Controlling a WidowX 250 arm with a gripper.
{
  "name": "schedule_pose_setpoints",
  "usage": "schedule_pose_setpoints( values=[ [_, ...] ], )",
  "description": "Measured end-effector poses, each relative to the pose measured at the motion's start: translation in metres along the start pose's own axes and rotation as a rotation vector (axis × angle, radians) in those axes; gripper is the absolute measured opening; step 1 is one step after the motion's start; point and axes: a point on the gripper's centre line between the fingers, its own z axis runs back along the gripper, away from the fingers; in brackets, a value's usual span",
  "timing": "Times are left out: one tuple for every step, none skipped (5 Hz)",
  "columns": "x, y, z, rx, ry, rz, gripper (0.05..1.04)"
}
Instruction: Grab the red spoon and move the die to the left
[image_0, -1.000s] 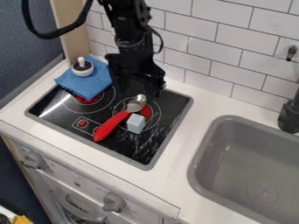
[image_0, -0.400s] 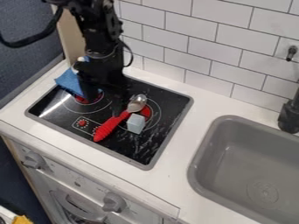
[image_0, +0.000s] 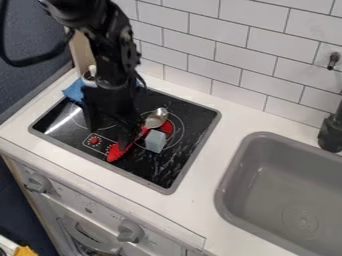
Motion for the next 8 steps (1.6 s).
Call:
schedule_pose_setpoints(
  values=[
    [0.005,0.001,-0.014,0.002,0.03,-0.007,1.0],
    [0.011,0.001,-0.029,-0.005,0.06,-0.029,0.999],
    [0.018,0.0,-0.033,-0.013,0.058,-0.035,1.0],
    [0.027,-0.006,-0.036,-0.065,0.033,-0.073,0.945],
    [0.03,-0.007,-0.039,-0.095,0.004,-0.075,0.665],
    [0.031,-0.008,-0.04,-0.104,-0.007,-0.085,0.395],
    [0.028,-0.007,-0.041,-0.129,-0.016,-0.066,0.381],
    [0.017,-0.002,-0.039,-0.148,-0.008,-0.028,0.381]
  ],
)
